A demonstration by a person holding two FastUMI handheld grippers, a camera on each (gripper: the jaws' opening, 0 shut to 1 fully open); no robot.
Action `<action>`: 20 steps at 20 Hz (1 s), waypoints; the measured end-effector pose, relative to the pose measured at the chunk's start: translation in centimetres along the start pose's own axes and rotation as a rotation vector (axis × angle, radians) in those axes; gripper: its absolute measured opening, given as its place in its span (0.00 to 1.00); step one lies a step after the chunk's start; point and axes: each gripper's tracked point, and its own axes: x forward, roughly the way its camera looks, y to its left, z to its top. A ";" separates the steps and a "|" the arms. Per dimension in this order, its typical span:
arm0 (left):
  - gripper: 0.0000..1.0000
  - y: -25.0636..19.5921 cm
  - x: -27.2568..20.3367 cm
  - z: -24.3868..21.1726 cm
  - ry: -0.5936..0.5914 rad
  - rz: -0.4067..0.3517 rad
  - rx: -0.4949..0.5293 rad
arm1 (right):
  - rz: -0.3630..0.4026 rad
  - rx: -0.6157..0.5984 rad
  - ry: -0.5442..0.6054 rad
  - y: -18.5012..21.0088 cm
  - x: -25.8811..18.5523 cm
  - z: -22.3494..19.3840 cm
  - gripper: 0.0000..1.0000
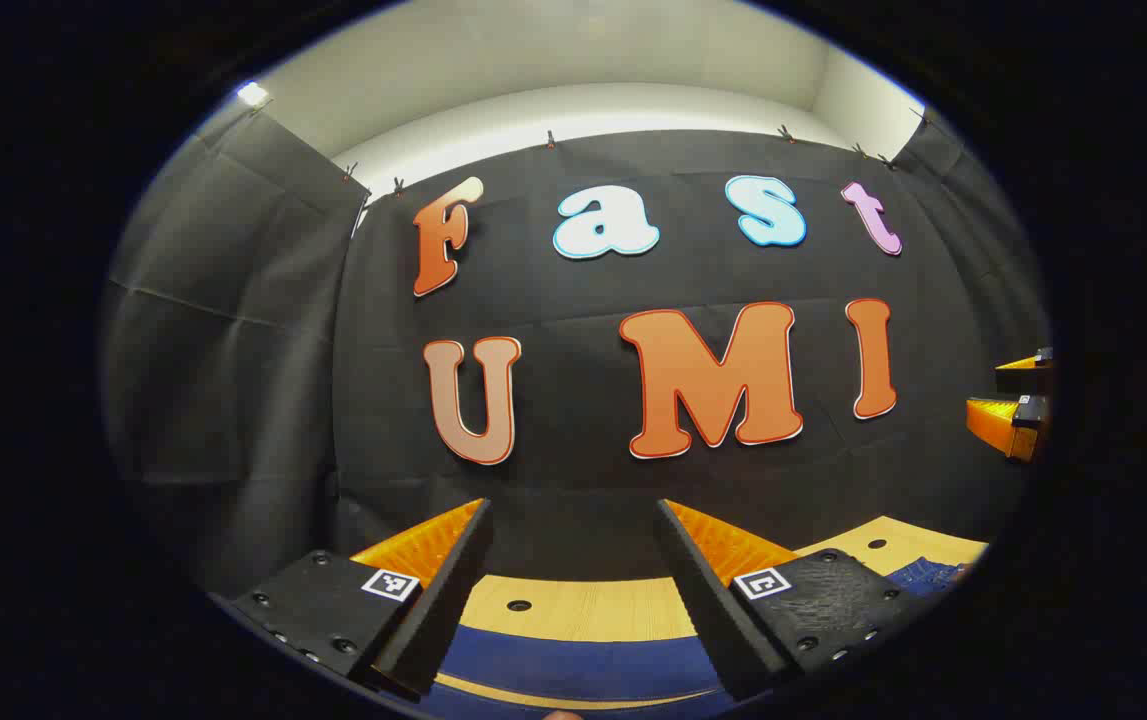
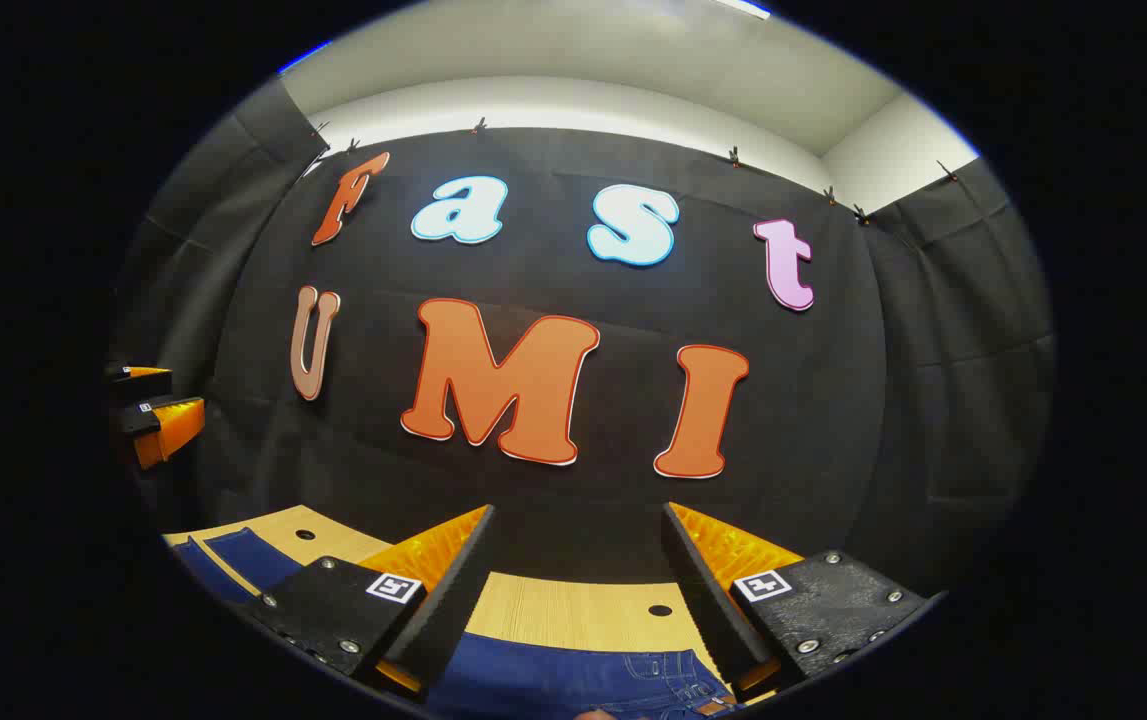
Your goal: Grasp the waist and the cuffs of the jeans and fold them to make the two legs overlap; first hold the waist and fold one-third of the jeans toward the cuffs, then hold the cuffs and fold the remaining one-third in the same direction to finish folding.
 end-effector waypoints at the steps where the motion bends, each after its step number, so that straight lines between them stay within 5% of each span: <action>1: 0.98 0.1 0.0 -0.1 -0.002 0.002 -0.001 | -0.001 0.002 0.002 0.0 0.0 -0.1 0.98; 20: 0.98 1.8 -0.1 -1.3 0.019 0.025 -0.012 | 0.035 0.022 0.053 1.8 0.8 -1.7 1.00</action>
